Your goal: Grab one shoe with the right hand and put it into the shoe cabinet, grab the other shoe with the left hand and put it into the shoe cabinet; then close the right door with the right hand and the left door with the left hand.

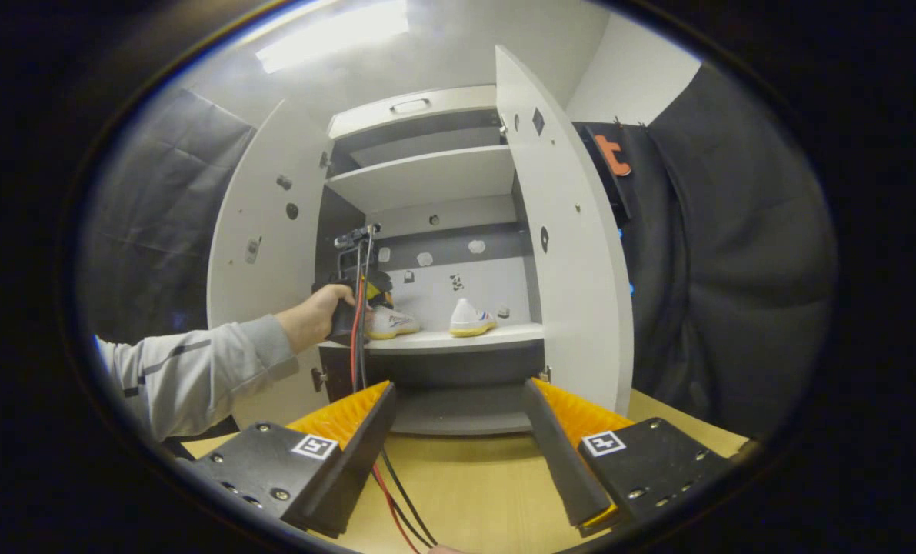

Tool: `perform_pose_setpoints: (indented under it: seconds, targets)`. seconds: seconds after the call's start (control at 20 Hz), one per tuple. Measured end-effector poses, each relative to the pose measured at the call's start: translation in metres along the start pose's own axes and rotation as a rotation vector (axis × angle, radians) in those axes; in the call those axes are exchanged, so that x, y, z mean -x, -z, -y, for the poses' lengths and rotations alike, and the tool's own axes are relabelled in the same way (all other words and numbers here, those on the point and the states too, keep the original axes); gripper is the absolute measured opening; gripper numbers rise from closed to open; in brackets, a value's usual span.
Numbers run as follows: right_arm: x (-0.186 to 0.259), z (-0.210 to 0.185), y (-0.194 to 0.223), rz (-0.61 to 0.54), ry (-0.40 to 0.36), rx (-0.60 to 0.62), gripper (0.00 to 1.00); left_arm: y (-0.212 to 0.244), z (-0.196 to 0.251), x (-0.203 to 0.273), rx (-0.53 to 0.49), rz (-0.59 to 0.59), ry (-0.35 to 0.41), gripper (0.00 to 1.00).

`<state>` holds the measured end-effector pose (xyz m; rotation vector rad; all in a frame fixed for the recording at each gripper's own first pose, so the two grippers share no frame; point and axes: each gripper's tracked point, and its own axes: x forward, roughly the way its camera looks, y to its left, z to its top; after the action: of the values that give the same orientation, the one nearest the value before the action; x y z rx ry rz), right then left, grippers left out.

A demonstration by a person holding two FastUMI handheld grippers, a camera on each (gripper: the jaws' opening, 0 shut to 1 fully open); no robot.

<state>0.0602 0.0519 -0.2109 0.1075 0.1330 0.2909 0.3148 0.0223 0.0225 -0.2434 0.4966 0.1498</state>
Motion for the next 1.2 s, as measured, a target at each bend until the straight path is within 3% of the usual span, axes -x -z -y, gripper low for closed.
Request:
perform_pose_setpoints:
  seconds: [0.1,0.2,0.3,0.35,0.4,0.55,0.7,0.85,0.95,1.1,1.2]
  targets:
    - [0.005,0.004,0.005,-0.015,0.029,0.001,0.99,0.002,-0.012,0.014,-0.017,-0.013,-0.014,0.59]
    - [0.013,0.007,0.006,-0.016,0.049,-0.013,1.0,-0.003,-0.007,0.035,0.015,0.004,0.038,0.84]
    - [0.025,0.014,0.007,-0.014,0.078,-0.02,0.99,-0.007,-0.003,0.05,0.0,0.063,0.075,0.86]
    - [0.032,0.015,0.006,-0.01,0.091,-0.023,0.99,-0.012,0.0,0.059,-0.023,0.102,0.094,0.95]
    - [0.039,0.017,0.005,-0.006,0.101,-0.022,0.99,-0.011,0.004,0.07,-0.054,0.119,0.111,0.9]
    - [0.059,0.021,-0.004,0.011,0.122,-0.006,0.99,-0.006,-0.004,0.111,-0.112,0.169,0.086,0.9]
    - [0.071,0.029,-0.011,0.015,0.144,0.029,0.99,0.003,-0.002,0.17,-0.121,0.219,0.118,0.95]
    - [0.076,0.047,-0.02,0.015,0.175,0.062,0.99,0.017,0.005,0.231,-0.206,0.26,0.171,0.97]
    - [0.077,0.067,-0.029,0.014,0.218,0.088,0.99,0.032,0.007,0.275,-0.248,0.279,0.196,1.0]
    - [0.079,0.103,-0.039,-0.007,0.297,0.125,0.99,0.063,-0.005,0.34,-0.3,0.28,0.194,0.97]
    - [0.078,0.126,-0.046,-0.025,0.327,0.135,1.0,0.082,-0.016,0.379,-0.29,0.282,0.197,0.98]
